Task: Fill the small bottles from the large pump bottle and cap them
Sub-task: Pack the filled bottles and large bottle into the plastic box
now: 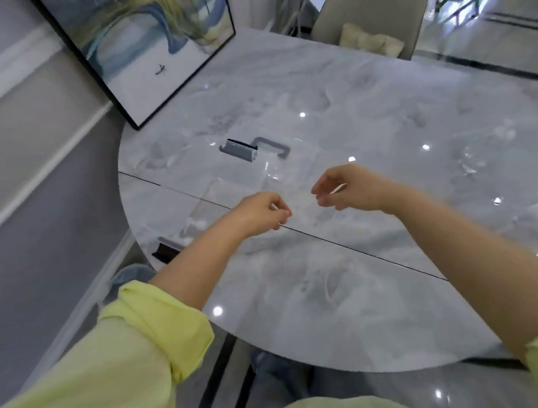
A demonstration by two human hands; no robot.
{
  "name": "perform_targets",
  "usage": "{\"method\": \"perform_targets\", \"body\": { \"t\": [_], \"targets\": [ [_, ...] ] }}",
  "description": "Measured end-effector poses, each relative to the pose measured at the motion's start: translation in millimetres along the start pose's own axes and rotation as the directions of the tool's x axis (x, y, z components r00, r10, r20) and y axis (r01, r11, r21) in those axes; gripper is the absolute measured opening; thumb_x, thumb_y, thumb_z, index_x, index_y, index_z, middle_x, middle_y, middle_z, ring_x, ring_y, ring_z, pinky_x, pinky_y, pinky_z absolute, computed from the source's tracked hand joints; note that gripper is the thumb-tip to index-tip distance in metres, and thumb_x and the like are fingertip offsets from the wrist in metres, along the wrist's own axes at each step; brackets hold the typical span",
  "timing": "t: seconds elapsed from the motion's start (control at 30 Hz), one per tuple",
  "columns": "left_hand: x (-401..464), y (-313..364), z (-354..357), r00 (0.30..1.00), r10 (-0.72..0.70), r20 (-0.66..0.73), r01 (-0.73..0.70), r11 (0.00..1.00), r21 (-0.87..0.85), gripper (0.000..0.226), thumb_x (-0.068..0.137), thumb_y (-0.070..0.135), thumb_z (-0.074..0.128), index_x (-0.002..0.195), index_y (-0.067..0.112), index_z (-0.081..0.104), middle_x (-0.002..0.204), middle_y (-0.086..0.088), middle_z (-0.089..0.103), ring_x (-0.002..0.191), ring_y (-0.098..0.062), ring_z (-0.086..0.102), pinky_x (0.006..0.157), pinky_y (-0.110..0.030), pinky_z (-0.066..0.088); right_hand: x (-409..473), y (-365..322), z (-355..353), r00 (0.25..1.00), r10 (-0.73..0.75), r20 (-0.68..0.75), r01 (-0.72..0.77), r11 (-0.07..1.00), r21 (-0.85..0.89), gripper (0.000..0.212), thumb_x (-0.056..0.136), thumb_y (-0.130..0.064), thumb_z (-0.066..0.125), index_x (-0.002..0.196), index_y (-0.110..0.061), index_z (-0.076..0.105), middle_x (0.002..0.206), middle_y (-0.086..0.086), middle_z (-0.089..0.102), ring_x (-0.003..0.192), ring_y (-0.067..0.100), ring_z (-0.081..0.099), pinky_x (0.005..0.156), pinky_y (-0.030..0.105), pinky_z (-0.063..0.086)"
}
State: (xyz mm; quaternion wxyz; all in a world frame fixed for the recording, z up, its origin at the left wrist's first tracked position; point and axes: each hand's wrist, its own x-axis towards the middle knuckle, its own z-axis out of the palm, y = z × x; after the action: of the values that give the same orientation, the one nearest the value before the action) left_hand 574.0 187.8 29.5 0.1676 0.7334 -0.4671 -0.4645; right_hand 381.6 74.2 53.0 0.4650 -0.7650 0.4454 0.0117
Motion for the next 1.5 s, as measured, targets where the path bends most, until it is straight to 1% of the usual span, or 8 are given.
{"method": "perform_targets", "body": {
  "t": [0.33, 0.47, 0.63, 0.73, 0.87, 1.03, 1.3, 1.5],
  "targets": [
    [5, 101, 116, 0.981, 0.074, 0.181, -0.098, 0.987, 0.127, 0.015, 0.1, 0.024, 0.059, 0.109, 0.016, 0.067, 0.108, -0.001, 0.074, 0.094, -0.017, 0.071, 0.067, -0.021, 0.049, -104, 115, -44, 0.984, 0.128, -0.121, -0.106, 0.98, 0.171, 0.018, 0.091, -0.02, 0.074, 0.109, -0.023, 0.073, 0.097, -0.008, 0.074, 0.104, 0.025, 0.072, 0.093, 0.041, 0.06],
    [0, 145, 191, 0.963, 0.078, 0.258, -0.124, 0.978, 0.169, 0.013, 0.101, 0.025, 0.057, 0.108, 0.018, 0.064, 0.108, -0.001, 0.074, 0.095, -0.016, 0.07, 0.074, -0.024, 0.051, -159, 180, -53, 0.973, 0.192, -0.126, -0.154, 0.953, 0.262, 0.018, 0.094, -0.016, 0.071, 0.112, -0.017, 0.07, 0.105, 0.004, 0.074, 0.098, 0.021, 0.071, 0.092, 0.04, 0.06],
    [-6, 192, 288, 0.94, 0.061, 0.334, -0.132, 0.972, 0.194, 0.014, 0.103, 0.024, 0.055, 0.112, 0.018, 0.062, 0.104, 0.0, 0.068, 0.093, -0.016, 0.066, 0.084, -0.031, 0.054, -232, 268, -73, 0.938, 0.301, -0.175, -0.228, 0.911, 0.344, 0.018, 0.094, -0.022, 0.071, 0.112, -0.023, 0.07, 0.103, -0.005, 0.073, 0.103, 0.016, 0.07, 0.089, 0.032, 0.06],
    [-14, 224, 344, 0.926, 0.069, 0.371, -0.15, 0.969, 0.194, 0.015, 0.102, 0.022, 0.056, 0.115, 0.018, 0.062, 0.106, -0.001, 0.066, 0.093, -0.016, 0.067, 0.092, -0.035, 0.055, -280, 312, -92, 0.907, 0.362, -0.217, -0.265, 0.888, 0.376, 0.022, 0.096, -0.021, 0.069, 0.118, -0.021, 0.068, 0.105, -0.004, 0.072, 0.103, 0.016, 0.07, 0.09, 0.033, 0.059],
    [-15, 256, 384, 0.904, 0.085, 0.42, -0.185, 0.961, 0.204, 0.018, 0.102, 0.021, 0.055, 0.118, 0.018, 0.062, 0.117, -0.004, 0.068, 0.098, -0.016, 0.07, 0.09, -0.033, 0.055, -320, 353, -115, 0.858, 0.412, -0.307, -0.279, 0.875, 0.395, 0.021, 0.096, -0.022, 0.068, 0.117, -0.023, 0.069, 0.107, -0.004, 0.072, 0.1, 0.014, 0.069, 0.09, 0.035, 0.059],
    [-6, 277, 399, 0.909, 0.097, 0.406, -0.186, 0.964, 0.187, 0.018, 0.101, 0.021, 0.056, 0.118, 0.018, 0.062, 0.117, -0.005, 0.068, 0.098, -0.015, 0.069, 0.092, -0.034, 0.055, -322, 373, -126, 0.823, 0.439, -0.361, -0.256, 0.854, 0.453, 0.023, 0.096, -0.021, 0.067, 0.119, -0.026, 0.067, 0.11, -0.006, 0.071, 0.103, 0.015, 0.068, 0.093, 0.037, 0.059],
    [39, 293, 383, 0.899, 0.045, 0.435, -0.14, 0.972, 0.19, 0.022, 0.102, 0.024, 0.055, 0.123, 0.019, 0.059, 0.114, -0.001, 0.068, 0.101, -0.018, 0.068, 0.093, -0.035, 0.053, -269, 360, -155, 0.852, 0.412, -0.324, -0.244, 0.859, 0.449, 0.028, 0.097, -0.019, 0.067, 0.125, -0.02, 0.066, 0.116, 0.0, 0.07, 0.108, 0.017, 0.066, 0.095, 0.036, 0.058],
    [76, 302, 331, 0.911, -0.011, 0.413, -0.11, 0.957, 0.268, 0.019, 0.103, 0.024, 0.055, 0.117, 0.013, 0.063, 0.115, -0.002, 0.07, 0.099, -0.017, 0.065, 0.087, -0.031, 0.05, -223, 357, -211, 0.819, 0.445, -0.362, -0.306, 0.873, 0.379, 0.021, 0.093, -0.005, 0.063, 0.095, -0.026, 0.065, 0.105, -0.002, 0.072, 0.104, 0.018, 0.068, 0.096, 0.039, 0.057]
  ]
}}
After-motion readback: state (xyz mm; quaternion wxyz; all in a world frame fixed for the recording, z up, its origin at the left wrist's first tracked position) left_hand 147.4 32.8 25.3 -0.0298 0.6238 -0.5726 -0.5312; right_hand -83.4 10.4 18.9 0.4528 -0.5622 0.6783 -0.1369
